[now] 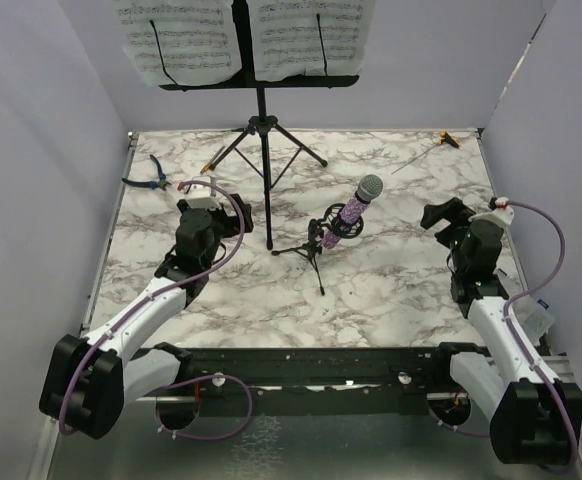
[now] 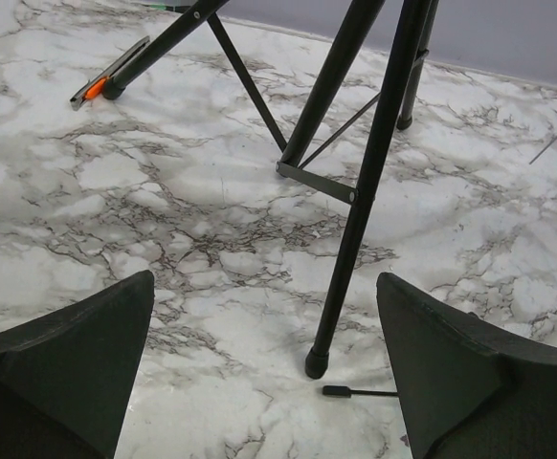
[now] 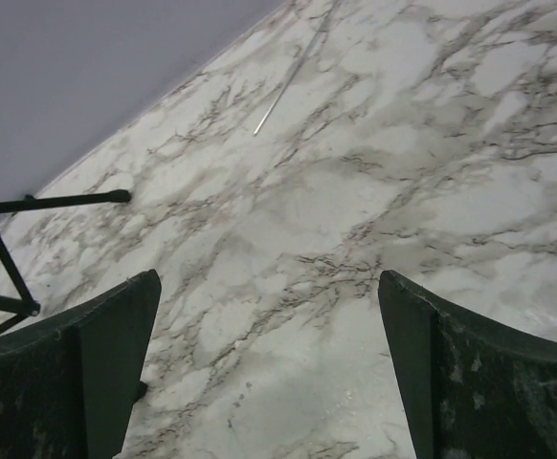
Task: Set up the instrument practice props
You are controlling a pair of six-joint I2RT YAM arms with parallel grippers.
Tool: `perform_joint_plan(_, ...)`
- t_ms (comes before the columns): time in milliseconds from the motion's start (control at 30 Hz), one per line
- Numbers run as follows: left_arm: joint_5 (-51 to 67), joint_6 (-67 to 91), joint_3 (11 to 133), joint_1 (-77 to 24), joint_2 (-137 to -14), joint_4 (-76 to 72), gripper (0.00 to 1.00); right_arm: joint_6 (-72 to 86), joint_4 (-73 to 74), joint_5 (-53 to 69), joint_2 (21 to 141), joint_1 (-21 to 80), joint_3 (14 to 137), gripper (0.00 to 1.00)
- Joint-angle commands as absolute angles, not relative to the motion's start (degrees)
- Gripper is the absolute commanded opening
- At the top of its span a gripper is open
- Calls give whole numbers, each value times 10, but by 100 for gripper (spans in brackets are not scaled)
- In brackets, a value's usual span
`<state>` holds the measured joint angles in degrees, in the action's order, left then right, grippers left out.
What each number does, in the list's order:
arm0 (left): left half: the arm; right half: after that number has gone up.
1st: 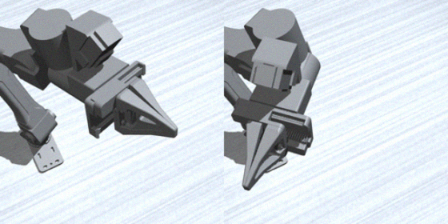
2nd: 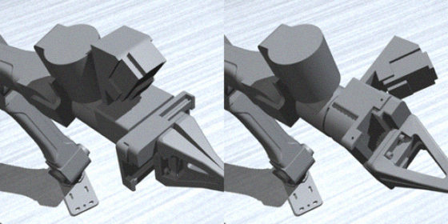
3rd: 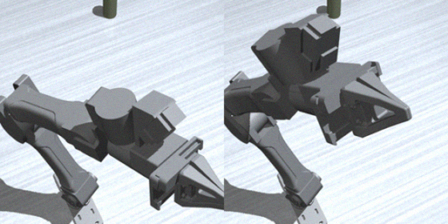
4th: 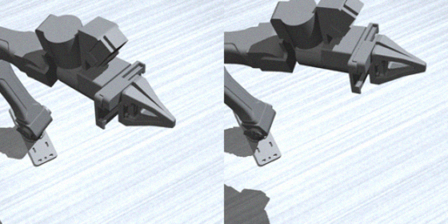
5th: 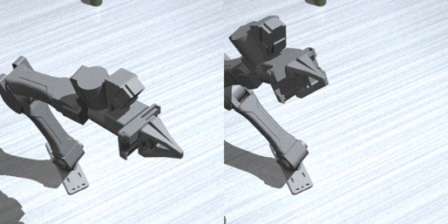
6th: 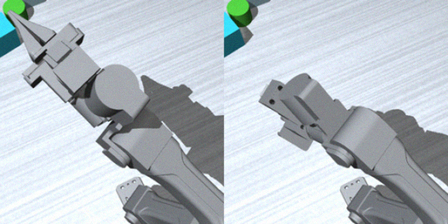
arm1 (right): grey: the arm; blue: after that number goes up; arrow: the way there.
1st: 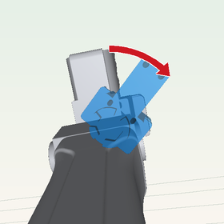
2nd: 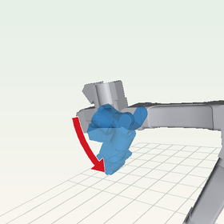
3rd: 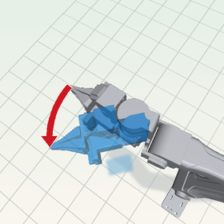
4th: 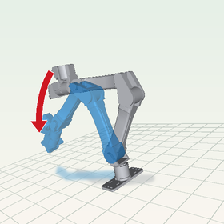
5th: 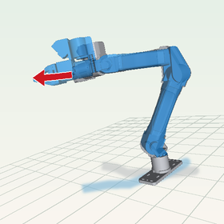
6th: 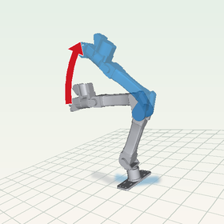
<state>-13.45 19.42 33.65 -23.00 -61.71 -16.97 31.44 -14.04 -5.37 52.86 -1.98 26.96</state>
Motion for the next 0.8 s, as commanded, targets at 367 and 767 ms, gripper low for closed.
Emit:
perform_joint_plan(367, -208, 111, 224, -231, -625, -394, 99, 117, -290, 60, 463, -22, 149, 100)
perform_joint_plan(767, -263, 11, 179, -230, -649, -467, 99, 46, -563, 40, 578, -23, 54, 100)
